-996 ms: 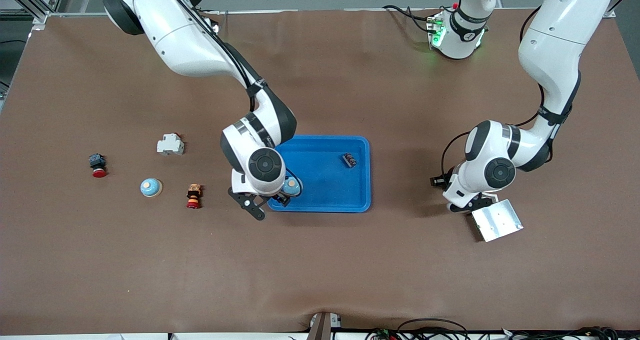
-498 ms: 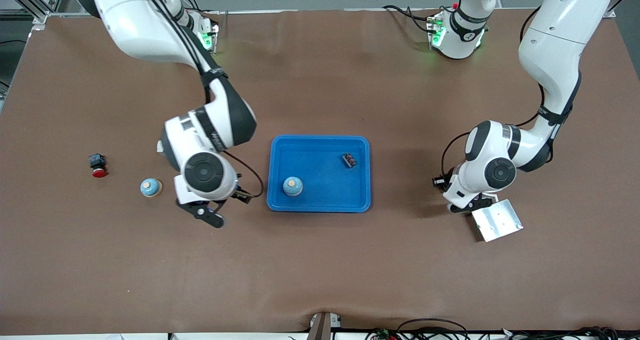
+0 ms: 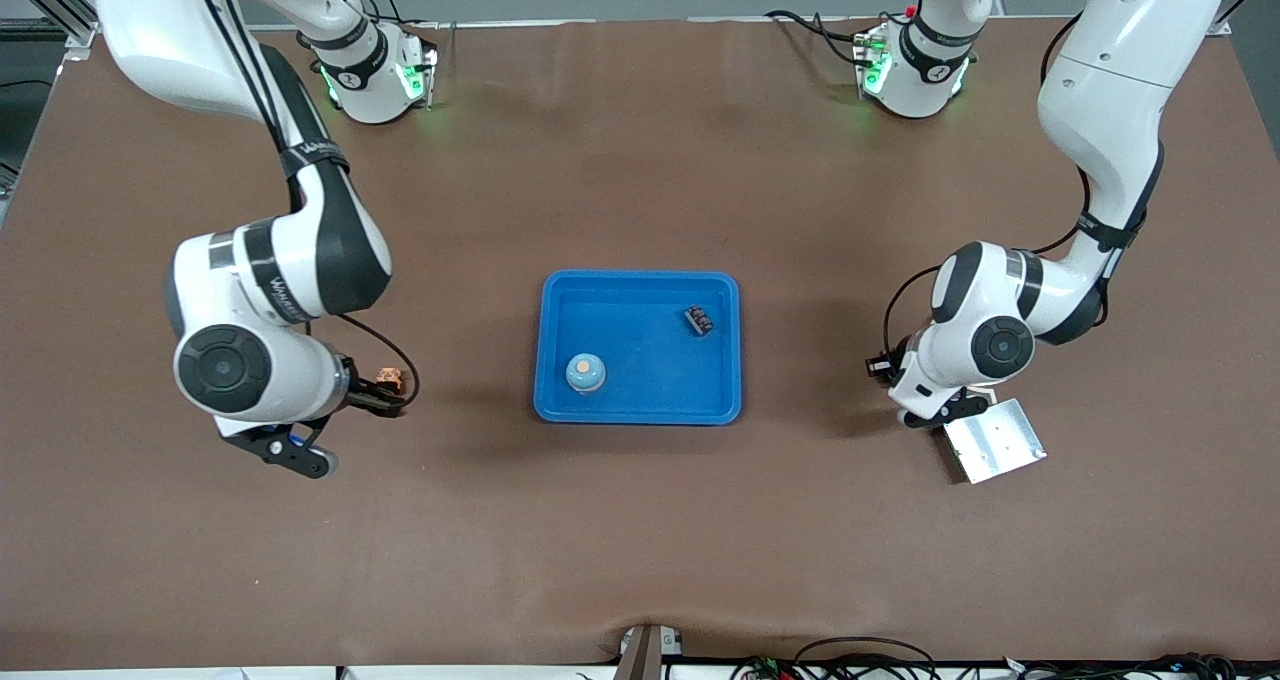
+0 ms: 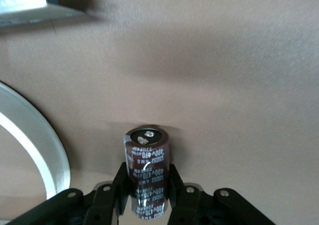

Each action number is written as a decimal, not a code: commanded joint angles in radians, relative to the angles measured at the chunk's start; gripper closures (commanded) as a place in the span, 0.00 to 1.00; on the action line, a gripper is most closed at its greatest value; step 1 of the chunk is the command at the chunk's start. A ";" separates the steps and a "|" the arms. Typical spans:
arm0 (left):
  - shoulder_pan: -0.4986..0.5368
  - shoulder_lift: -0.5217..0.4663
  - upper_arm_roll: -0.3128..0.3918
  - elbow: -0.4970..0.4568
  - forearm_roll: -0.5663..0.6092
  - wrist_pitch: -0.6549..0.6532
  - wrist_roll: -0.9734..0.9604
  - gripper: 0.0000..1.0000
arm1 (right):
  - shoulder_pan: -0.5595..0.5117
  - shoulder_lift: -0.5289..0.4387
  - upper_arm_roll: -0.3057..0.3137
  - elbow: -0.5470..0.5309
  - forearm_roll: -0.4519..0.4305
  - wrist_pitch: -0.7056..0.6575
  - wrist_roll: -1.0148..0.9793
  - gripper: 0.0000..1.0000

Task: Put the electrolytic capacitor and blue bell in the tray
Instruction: 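Grasp the second capacitor with the left gripper while the right gripper returns, then carry the capacitor to the tray while the right gripper grasps the second bell, then release the capacitor into the tray while the right gripper lifts the bell, then move the bell over the tray while the left gripper withdraws to rest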

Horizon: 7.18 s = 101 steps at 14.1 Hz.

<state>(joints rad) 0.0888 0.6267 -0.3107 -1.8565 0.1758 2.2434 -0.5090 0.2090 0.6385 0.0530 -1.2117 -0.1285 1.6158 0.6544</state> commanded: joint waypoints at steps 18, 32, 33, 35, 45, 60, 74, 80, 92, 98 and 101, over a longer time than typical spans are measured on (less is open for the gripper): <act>-0.151 -0.013 -0.019 0.344 -0.091 -0.306 -0.279 1.00 | -0.267 -0.338 0.013 -0.834 0.007 0.752 -0.450 0.00; -0.352 0.096 -0.016 0.476 -0.133 -0.174 -0.572 1.00 | -0.381 -0.234 0.021 -0.985 0.015 1.151 -0.550 0.00; -0.363 0.100 -0.014 0.476 -0.133 -0.148 -0.583 1.00 | -0.382 -0.229 0.021 -0.988 0.017 1.159 -0.550 0.00; -0.386 0.119 -0.014 0.476 -0.133 -0.102 -0.591 1.00 | -0.384 -0.220 0.021 -0.994 0.018 1.165 -0.550 0.00; -0.474 0.229 -0.007 0.474 -0.131 0.028 -0.735 0.98 | -0.395 -0.165 0.024 -0.996 0.020 1.221 -0.547 0.00; -0.506 0.280 0.030 0.474 -0.128 0.054 -0.740 0.85 | -0.390 -0.187 0.060 -0.987 0.023 1.138 -0.521 1.00; -0.498 0.199 0.032 0.476 -0.121 0.042 -0.741 0.00 | -0.313 -0.511 0.120 -0.928 0.194 0.649 -0.373 1.00; -0.489 0.055 0.055 0.474 -0.118 -0.059 -0.740 0.00 | -0.201 -0.525 0.119 -0.933 0.193 0.645 -0.124 1.00; -0.230 -0.287 0.044 0.398 -0.173 -0.584 -0.289 0.00 | 0.087 -0.505 0.119 -0.974 0.141 0.743 0.407 1.00; 0.003 -0.562 0.045 0.081 -0.225 -0.565 0.209 0.00 | 0.211 -0.419 0.117 -0.971 0.078 0.828 0.644 1.00; 0.119 -0.636 0.045 -0.019 -0.260 -0.524 0.410 0.00 | 0.254 -0.346 0.117 -0.918 -0.069 0.823 0.836 1.00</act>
<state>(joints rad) 0.1414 0.0743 -0.2576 -1.7652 -0.0414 1.6699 -0.2130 0.4324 0.2390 0.1785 -2.1810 -0.1187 2.4425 1.3741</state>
